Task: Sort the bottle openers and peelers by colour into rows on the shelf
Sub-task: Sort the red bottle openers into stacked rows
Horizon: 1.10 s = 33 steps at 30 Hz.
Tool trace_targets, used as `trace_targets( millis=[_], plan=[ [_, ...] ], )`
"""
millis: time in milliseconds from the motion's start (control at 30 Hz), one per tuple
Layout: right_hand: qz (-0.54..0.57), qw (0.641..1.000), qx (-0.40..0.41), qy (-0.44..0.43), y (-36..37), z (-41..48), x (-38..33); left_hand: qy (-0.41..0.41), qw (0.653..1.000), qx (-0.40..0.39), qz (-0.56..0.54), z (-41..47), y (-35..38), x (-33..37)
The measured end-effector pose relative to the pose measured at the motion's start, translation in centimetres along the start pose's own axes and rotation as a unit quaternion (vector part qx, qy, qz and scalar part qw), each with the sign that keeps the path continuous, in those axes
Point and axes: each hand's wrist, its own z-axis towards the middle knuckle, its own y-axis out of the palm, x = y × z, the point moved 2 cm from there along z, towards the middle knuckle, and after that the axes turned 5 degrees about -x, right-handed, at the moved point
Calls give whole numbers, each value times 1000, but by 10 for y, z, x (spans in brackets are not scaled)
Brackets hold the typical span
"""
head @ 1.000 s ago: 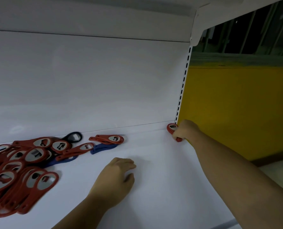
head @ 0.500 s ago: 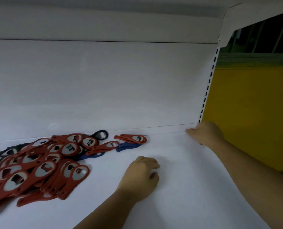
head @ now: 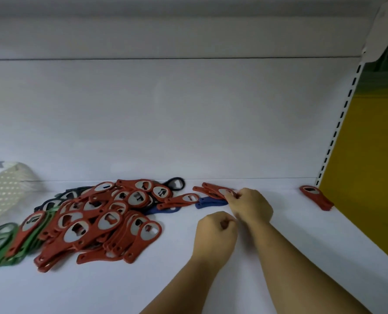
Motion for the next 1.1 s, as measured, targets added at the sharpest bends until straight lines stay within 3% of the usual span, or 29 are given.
trace_targets(
  millis=[133,233,300,400,467,533,633,733,800,867,1100],
  plan=[
    [35,999,-6,7,-2,4,3,-31,996,-54,-58,-2,-5,3],
    [97,995,14,11,-4,10,8,-69,978,-150,-131,-7,-30,-1],
    [128,991,24,8,-5,12,10,-85,949,-193,-235,-12,-53,-10],
    [189,981,44,-1,-9,11,11,-146,869,-162,-444,-16,-75,-26],
    [241,969,55,-11,-13,8,10,-172,831,-148,-509,-14,-77,-31],
    [324,944,54,-25,-22,1,5,-178,813,-131,-538,-12,-79,-30],
    [460,884,-25,-73,-35,-21,-13,-188,807,-114,-549,-9,-86,-30],
    [441,866,-157,-177,-33,-50,-39,-180,811,-151,-535,-10,-92,-30],
    [428,854,-210,-210,-28,-63,-50,-178,833,-169,-496,-13,-94,-31],
    [436,846,-224,-212,-30,-65,-51,-176,850,-170,-466,-13,-97,-33],
    [422,848,-251,-201,-33,-61,-44,-185,852,-197,-448,-10,-99,-34]
  ],
)
